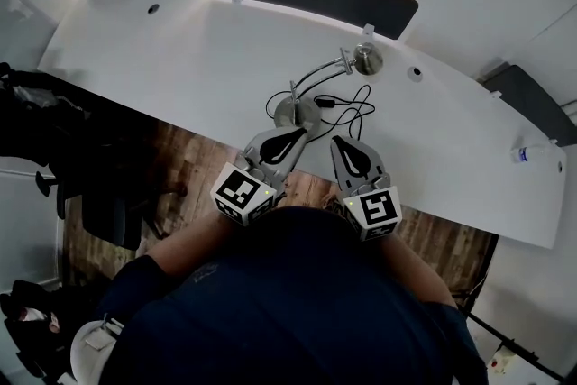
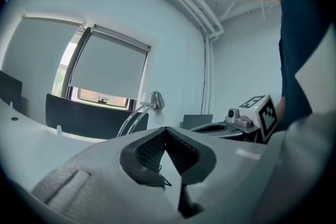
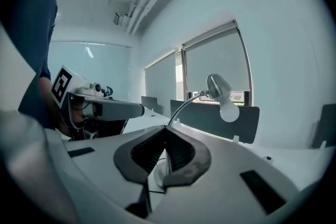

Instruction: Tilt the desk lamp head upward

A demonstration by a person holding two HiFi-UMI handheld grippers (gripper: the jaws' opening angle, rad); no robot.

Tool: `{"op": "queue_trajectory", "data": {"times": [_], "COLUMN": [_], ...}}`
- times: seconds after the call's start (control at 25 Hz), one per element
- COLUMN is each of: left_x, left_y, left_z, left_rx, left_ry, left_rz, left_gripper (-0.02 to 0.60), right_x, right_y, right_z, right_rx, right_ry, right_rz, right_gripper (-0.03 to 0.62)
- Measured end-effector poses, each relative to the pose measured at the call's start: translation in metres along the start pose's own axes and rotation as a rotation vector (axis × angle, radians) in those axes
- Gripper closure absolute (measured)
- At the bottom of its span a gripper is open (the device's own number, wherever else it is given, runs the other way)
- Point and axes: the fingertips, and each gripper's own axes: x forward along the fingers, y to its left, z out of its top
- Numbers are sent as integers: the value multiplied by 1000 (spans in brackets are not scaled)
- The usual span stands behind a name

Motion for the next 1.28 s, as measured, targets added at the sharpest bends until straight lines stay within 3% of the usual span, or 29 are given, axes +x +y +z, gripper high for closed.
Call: {"op": "queue_trajectory", "data": {"times": [0.44, 1.28], "left_x": [-10, -13], "left_y": [-10, -10], "left_z": [0, -1], "left_rx": [28, 20], "left_ry": [-6, -8], "left_rz": [-2, 3], "left_gripper": [575, 575], "right_x": [5, 9], "right_y": [7, 14], "right_z": [-6, -1], "right_rx": [47, 22], "right_ry": [-12, -8], "right_rz": [48, 66], "right_gripper": [585, 585]}}
